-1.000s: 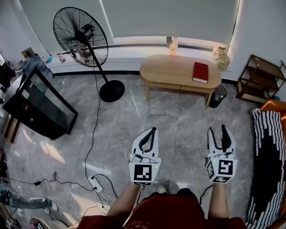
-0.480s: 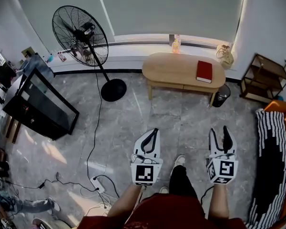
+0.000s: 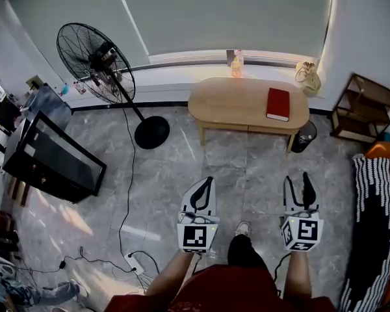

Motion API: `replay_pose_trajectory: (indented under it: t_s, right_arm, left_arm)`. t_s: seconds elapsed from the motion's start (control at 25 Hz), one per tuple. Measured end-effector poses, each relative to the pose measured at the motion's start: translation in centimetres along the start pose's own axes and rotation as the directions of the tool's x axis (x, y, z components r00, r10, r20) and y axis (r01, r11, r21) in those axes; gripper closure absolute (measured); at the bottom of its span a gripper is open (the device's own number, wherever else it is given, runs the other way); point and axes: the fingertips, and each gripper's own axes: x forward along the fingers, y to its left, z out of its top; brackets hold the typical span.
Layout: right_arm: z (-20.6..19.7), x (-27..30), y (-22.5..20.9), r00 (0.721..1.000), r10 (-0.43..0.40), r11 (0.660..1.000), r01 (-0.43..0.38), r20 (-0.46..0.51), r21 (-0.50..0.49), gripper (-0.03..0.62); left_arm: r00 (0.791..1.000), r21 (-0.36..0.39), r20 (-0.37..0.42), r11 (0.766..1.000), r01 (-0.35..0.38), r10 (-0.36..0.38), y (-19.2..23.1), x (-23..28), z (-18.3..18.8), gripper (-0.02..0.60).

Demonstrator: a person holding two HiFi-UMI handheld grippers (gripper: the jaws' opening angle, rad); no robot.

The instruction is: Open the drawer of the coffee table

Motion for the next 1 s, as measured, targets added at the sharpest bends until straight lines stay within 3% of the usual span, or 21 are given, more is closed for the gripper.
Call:
replay_pose_trajectory:
  t_s: [0.28, 0.56, 0.76, 1.0]
  right_arm:
    - [-0.9, 7.1, -6.2, 0.999, -0.023, 0.999, 0.024, -0.025, 0.034, 0.381]
    - [-1.9, 12.9, -11.2, 0.998, -0.043, 0.996, 0.046, -0.044, 0.072, 0.381]
    - [-2.2, 15.9, -14.0, 0.997, -0.060, 0.994, 0.064, -0.048, 0.085, 0.381]
    - [-2.0, 18.0, -16.9, 0.994, -0.101, 0.991, 0.104, -0.042, 0.079, 0.381]
  left_arm:
    - [1.000, 0.013, -0.018, 1.000, -0.001, 0.001, -0.9, 9.5, -0.3, 0.574]
    - [1.000, 0.022, 0.012, 1.000, 0.021, -0.022, -2.2, 17.8, -0.1, 0.574]
    - [0.999, 0.014, -0.021, 0.999, 0.042, -0.042, -3.2, 22.3, -0.6, 0.574]
    - [0.997, 0.012, -0.008, 0.997, 0.083, -0.082, -4.2, 26.5, -0.6, 0.574]
